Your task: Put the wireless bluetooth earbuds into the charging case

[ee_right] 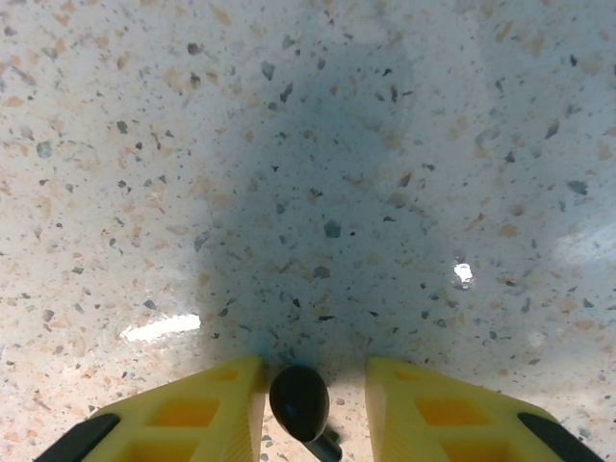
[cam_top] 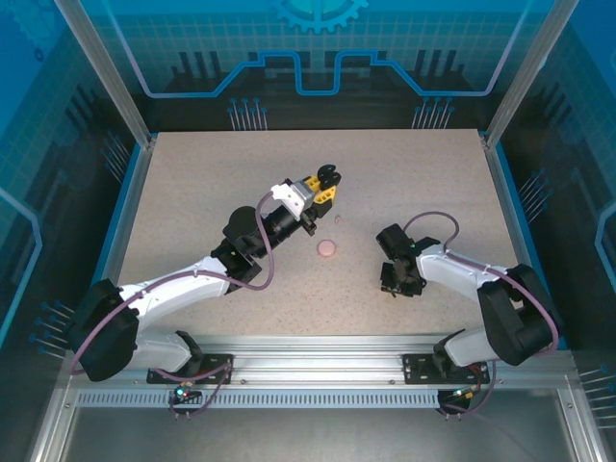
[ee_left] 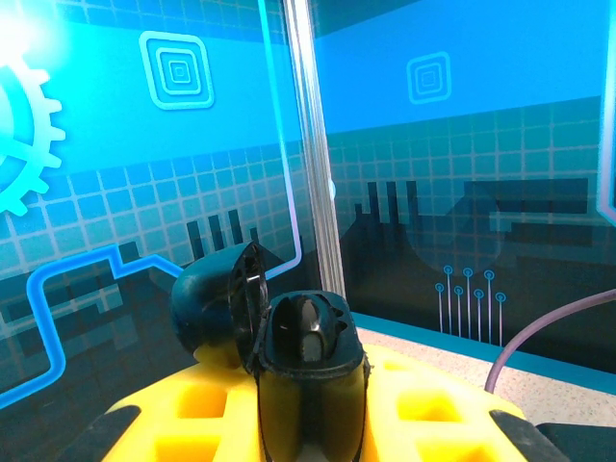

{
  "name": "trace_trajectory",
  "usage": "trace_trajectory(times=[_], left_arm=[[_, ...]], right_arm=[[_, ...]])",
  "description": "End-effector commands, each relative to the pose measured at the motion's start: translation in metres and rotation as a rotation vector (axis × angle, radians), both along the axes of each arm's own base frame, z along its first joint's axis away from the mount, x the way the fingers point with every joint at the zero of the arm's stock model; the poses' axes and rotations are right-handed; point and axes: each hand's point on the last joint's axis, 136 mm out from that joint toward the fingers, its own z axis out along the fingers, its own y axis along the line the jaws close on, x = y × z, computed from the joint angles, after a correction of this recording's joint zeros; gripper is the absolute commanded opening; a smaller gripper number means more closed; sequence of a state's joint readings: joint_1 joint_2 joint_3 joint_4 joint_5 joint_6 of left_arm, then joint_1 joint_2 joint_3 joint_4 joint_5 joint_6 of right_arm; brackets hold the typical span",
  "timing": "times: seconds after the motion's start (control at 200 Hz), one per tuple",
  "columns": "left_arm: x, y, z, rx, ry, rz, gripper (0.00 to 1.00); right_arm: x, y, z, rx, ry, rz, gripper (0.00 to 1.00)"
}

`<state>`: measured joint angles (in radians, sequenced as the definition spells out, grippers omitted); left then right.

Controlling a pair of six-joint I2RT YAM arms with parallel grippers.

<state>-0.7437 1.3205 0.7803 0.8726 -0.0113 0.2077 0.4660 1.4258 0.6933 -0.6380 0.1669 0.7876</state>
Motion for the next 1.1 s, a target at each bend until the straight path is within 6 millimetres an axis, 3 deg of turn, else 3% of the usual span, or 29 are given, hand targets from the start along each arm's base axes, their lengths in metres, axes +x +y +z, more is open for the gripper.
trace_trajectory(times=[0.0,0.76,0.94,1.096], left_arm=[[-0.009,0.003,0.015,-0.046,-0.031,-0.018,0.0],[-0.008,0.003,0.017,-0.044,-0.037,-0.016,0.0],[-0.009,0.003,0.017,-0.046,-0.035,-0.02,0.0],[-0.012,0.004,0.022,-0.048,-0.047,-0.025,0.0]], right_arm=[[0.005,0.001,-0.001,-0.029,0.003,0.032,0.31],[0.006,0.012,0.004,0.017,0.005,0.065,0.12],[0.017,0.02,0.027,0.071,-0.081,0.061,0.12],[0.035,0.036,0.067,0.181,-0.203,0.06,0.12]])
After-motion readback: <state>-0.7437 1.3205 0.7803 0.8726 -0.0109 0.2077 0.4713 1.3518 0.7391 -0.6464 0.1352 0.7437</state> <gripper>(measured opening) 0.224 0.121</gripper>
